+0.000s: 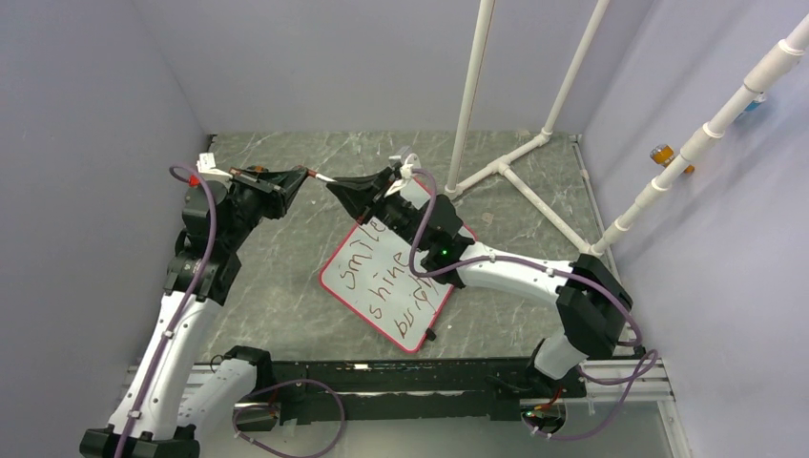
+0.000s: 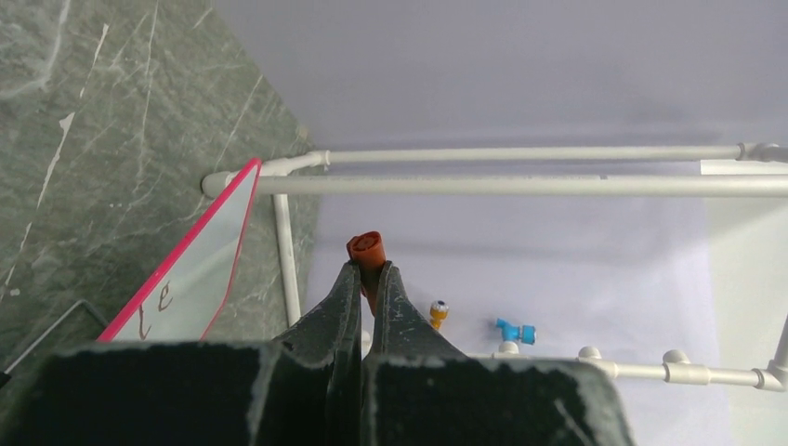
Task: Write a sentence on the whiteboard
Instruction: Insert the whiteboard marker without the cap into the pen cap.
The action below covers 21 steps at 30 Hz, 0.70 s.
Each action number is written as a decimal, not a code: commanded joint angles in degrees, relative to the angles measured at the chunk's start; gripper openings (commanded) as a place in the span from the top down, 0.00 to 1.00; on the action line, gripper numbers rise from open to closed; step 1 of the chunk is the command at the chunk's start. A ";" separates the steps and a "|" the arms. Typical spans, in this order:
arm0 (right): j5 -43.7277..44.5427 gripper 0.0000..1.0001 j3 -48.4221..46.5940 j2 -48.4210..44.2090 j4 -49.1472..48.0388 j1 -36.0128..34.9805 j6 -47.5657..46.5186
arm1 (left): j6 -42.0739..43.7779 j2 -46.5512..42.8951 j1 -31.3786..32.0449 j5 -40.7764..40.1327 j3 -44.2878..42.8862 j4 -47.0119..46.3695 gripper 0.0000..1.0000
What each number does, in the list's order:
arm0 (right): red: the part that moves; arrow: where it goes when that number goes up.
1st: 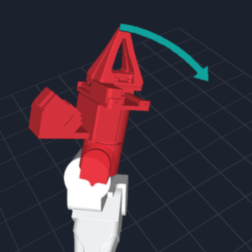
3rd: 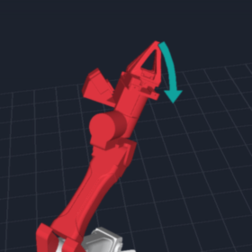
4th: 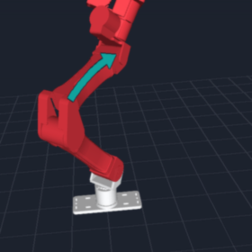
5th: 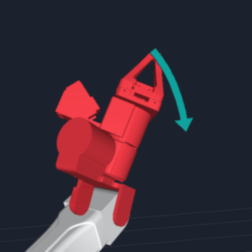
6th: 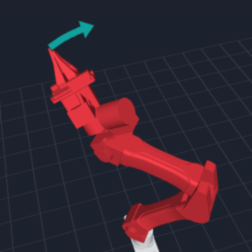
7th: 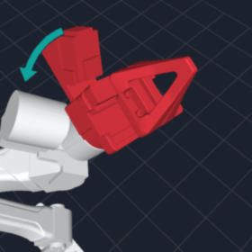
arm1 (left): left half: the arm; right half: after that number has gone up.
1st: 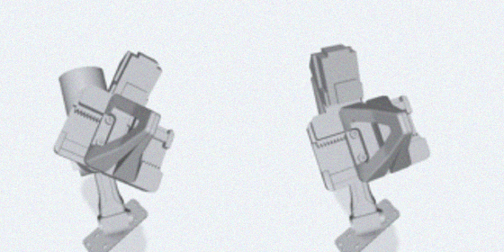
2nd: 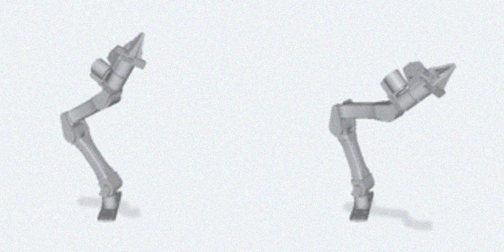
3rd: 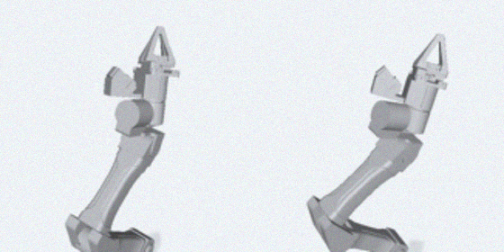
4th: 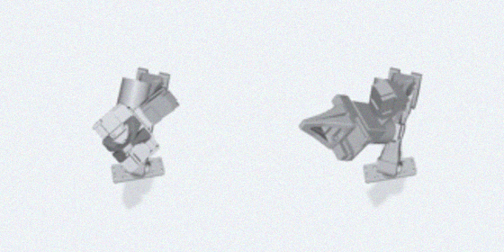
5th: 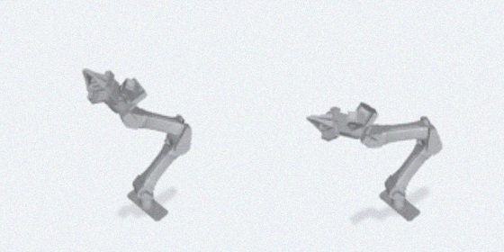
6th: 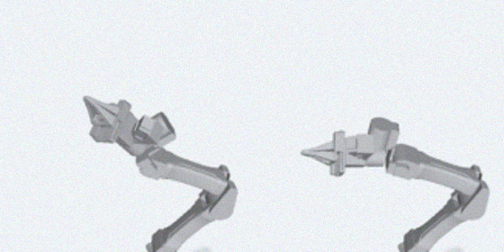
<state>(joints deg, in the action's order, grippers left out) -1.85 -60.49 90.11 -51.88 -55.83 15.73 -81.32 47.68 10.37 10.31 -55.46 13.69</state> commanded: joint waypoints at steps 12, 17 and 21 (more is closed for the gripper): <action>-8.17 1.00 2.41 -2.33 4.86 -1.36 -28.85 | 1.10 0.23 9.35 12.98 -3.64 0.00 1.00; -5.14 1.00 3.42 -3.59 3.91 -1.41 -32.06 | 1.70 -0.23 9.39 11.76 -4.36 1.25 1.00; -1.35 1.00 4.06 -3.70 3.03 -1.37 -31.70 | 2.91 -0.47 9.40 10.55 -5.75 2.75 0.91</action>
<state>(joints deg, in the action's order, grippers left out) -6.66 -56.90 89.62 -45.65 -57.43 -12.97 -80.14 47.99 19.70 20.71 -57.60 15.81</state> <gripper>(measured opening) 0.132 0.010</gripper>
